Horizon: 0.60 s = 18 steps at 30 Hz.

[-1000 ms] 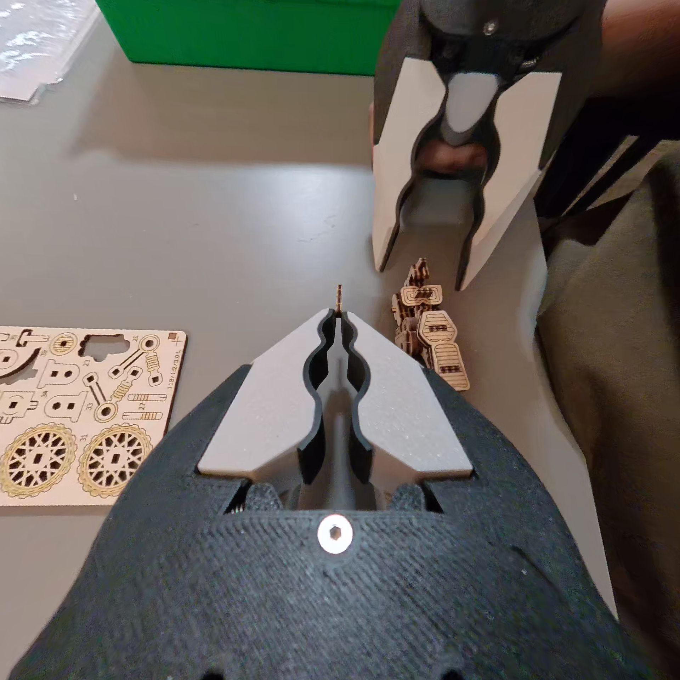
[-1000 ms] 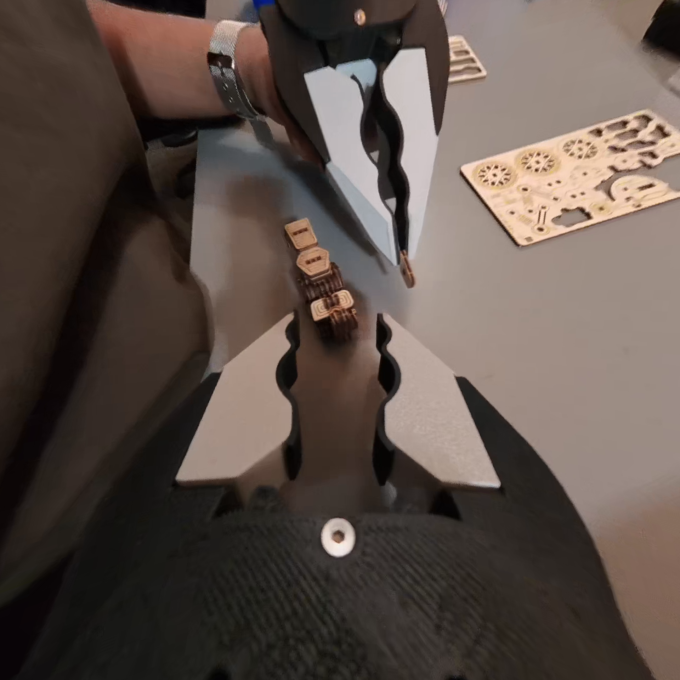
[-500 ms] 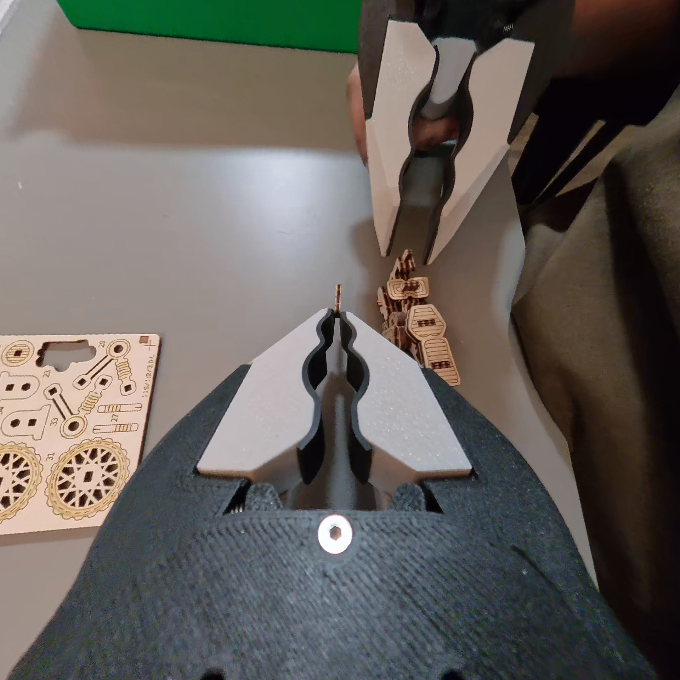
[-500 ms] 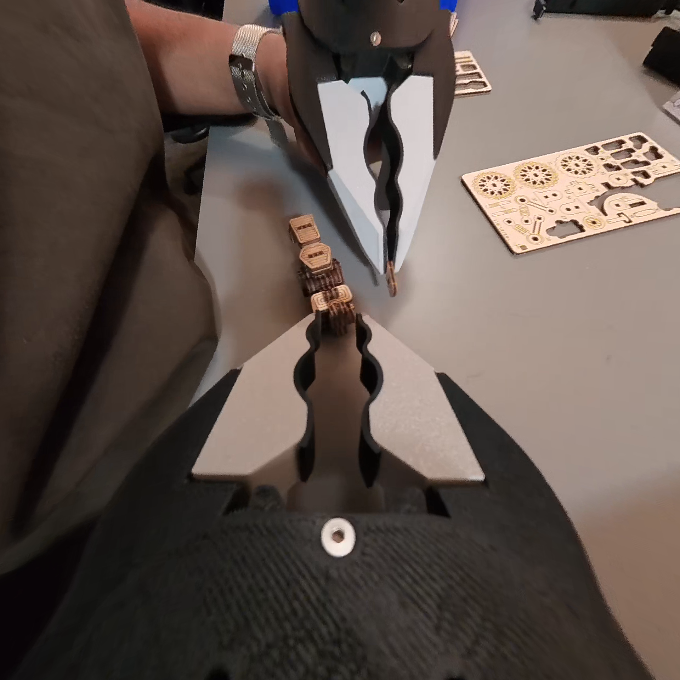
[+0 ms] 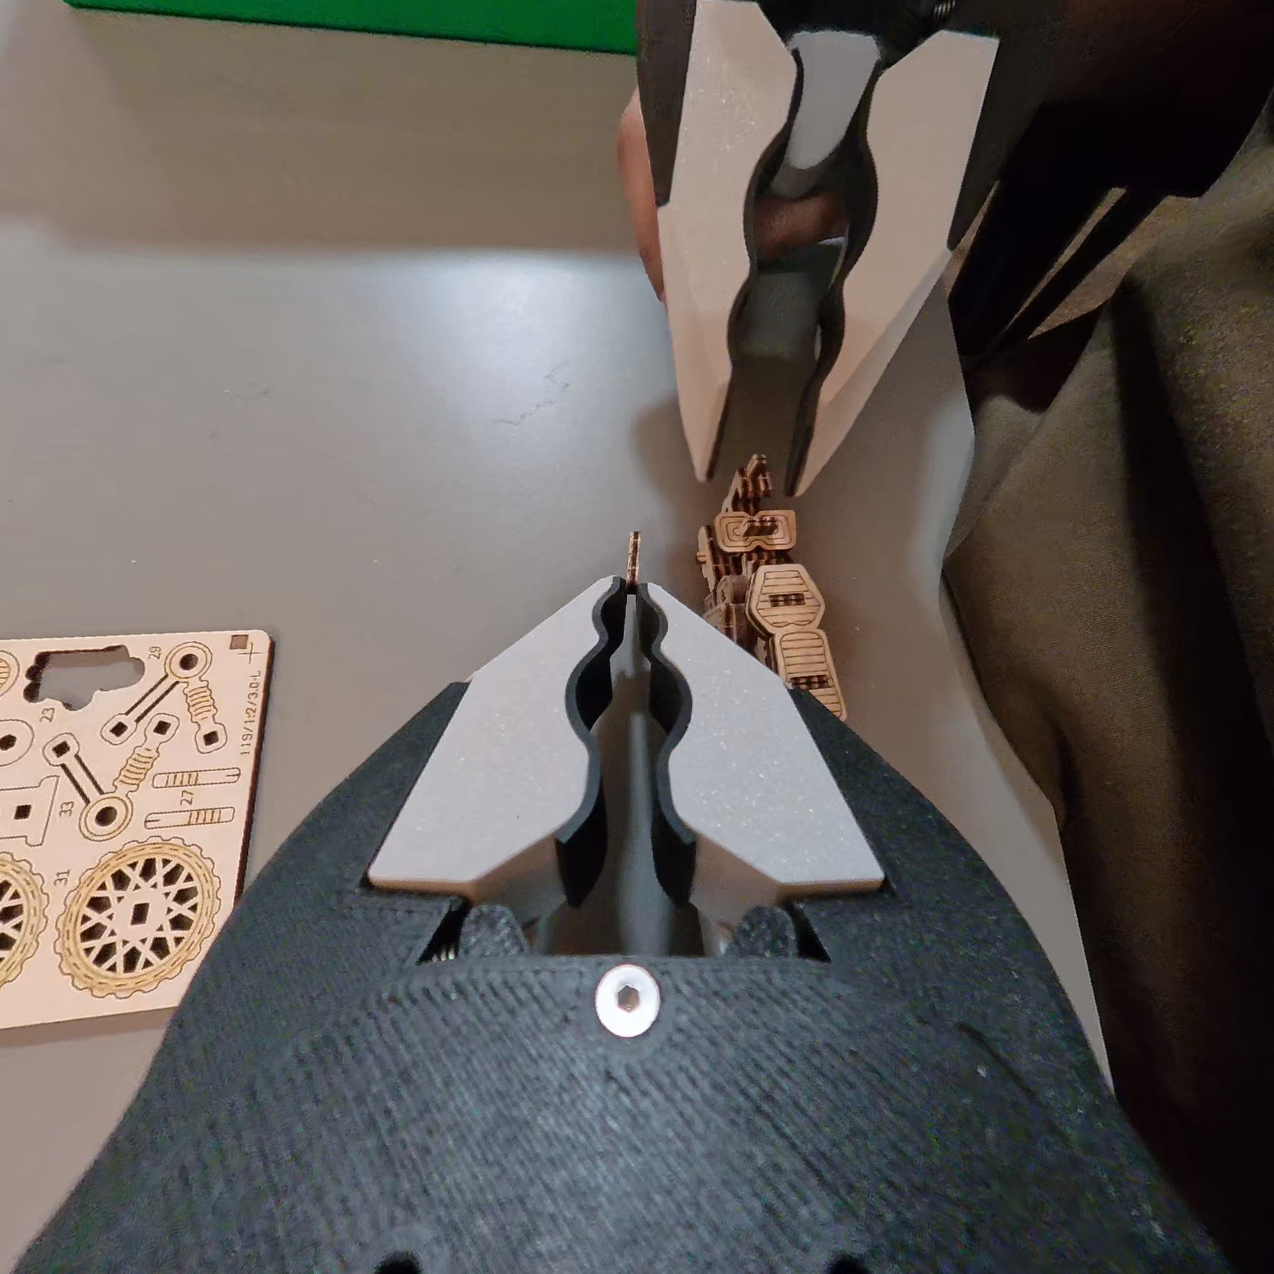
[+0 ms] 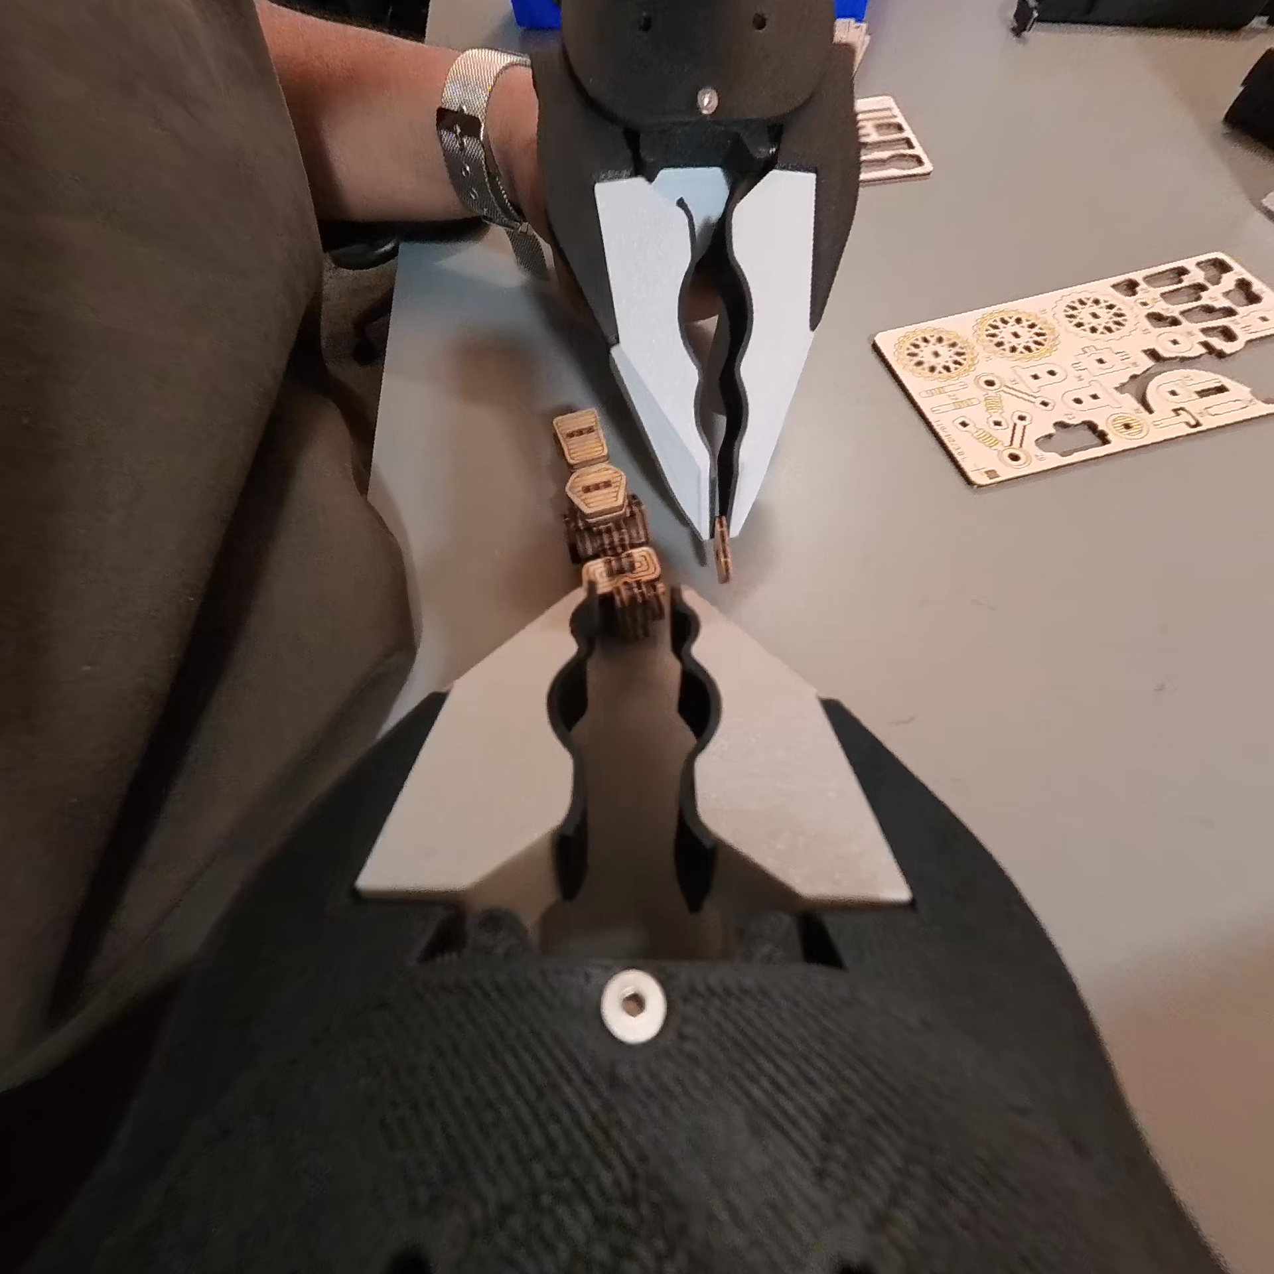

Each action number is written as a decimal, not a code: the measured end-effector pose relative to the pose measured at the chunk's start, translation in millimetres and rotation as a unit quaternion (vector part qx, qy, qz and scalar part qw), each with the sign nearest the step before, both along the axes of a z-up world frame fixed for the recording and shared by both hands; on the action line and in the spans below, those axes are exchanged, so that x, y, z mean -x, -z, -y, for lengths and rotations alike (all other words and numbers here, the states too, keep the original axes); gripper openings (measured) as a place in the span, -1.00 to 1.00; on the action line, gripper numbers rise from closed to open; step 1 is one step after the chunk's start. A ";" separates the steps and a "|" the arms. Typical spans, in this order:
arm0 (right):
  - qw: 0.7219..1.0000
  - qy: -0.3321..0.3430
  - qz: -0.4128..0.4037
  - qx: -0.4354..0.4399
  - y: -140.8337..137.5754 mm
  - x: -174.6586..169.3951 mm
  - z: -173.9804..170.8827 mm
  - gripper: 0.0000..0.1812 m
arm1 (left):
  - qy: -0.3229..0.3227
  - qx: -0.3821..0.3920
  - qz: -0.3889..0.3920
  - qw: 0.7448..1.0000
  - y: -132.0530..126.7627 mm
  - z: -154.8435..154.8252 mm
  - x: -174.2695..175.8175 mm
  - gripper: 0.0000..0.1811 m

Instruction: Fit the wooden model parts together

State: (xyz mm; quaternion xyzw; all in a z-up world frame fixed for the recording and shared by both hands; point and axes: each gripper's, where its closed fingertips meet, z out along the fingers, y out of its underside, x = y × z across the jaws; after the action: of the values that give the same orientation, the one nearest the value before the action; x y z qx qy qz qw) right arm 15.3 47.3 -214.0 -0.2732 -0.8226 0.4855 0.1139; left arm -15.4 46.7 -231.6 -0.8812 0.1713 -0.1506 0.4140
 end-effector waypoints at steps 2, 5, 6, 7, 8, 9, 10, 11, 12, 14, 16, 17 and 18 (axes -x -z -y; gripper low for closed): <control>1.000 0.006 0.003 0.028 -6.9 0.8 -2.5 -0.73 | -0.001 -0.001 0.007 1.000 -1.0 0.0 0.6 -1.00; 0.996 0.026 0.013 0.088 -22.4 5.6 -11.5 -0.68 | -0.005 -0.006 0.018 1.000 -3.8 -0.2 2.0 -1.00; 0.994 0.036 0.015 0.106 -27.1 8.5 -15.7 -0.68 | -0.006 -0.010 0.022 1.000 -5.3 -0.2 2.4 -1.00; 0.991 0.051 0.015 0.121 -31.0 13.2 -20.7 -0.69 | -0.006 -0.013 0.026 1.000 -6.7 -0.1 2.6 -1.00; 0.989 0.073 0.016 0.130 -32.6 19.5 -26.5 -0.71 | -0.006 -0.016 0.030 0.999 -8.1 0.0 2.8 -0.99; 0.987 0.090 0.020 0.133 -32.0 24.6 -31.0 -0.73 | -0.006 -0.018 0.038 0.999 -9.7 0.0 2.8 -1.00; 0.986 0.100 0.027 0.132 -29.8 28.0 -33.3 -0.74 | -0.005 -0.020 0.055 0.998 -12.3 -0.3 1.6 -0.99; 0.986 0.105 0.033 0.128 -26.7 30.0 -33.4 -0.74 | -0.003 -0.022 0.079 0.997 -15.8 -0.7 -0.6 -0.99; 0.986 0.104 0.038 0.122 -23.9 30.5 -31.0 -0.74 | -0.002 -0.024 0.104 0.994 -19.6 -1.2 -2.3 -0.99; 0.988 0.095 0.037 0.112 -21.6 29.8 -24.0 -0.76 | -0.011 -0.027 0.129 0.991 -23.0 -2.6 0.1 -1.00; 0.990 0.094 0.026 0.102 -21.8 30.3 -20.2 -0.79 | -0.019 -0.036 0.143 0.989 -26.7 -2.9 3.4 -1.00; 0.990 0.096 0.022 0.099 -22.2 30.6 -19.4 -0.80 | -0.019 -0.042 0.147 0.988 -29.0 -2.6 4.2 -1.00; 0.990 0.097 0.019 0.098 -22.8 30.8 -19.2 -0.80 | -0.019 -0.046 0.150 0.987 -30.4 -2.1 4.3 -1.00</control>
State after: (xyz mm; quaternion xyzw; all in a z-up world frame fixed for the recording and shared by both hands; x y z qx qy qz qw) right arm -15.5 66.6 -191.3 -0.3707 -0.7428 0.5449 0.1180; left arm -19.7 48.8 -201.2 -0.8318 0.0975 -0.2656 0.4775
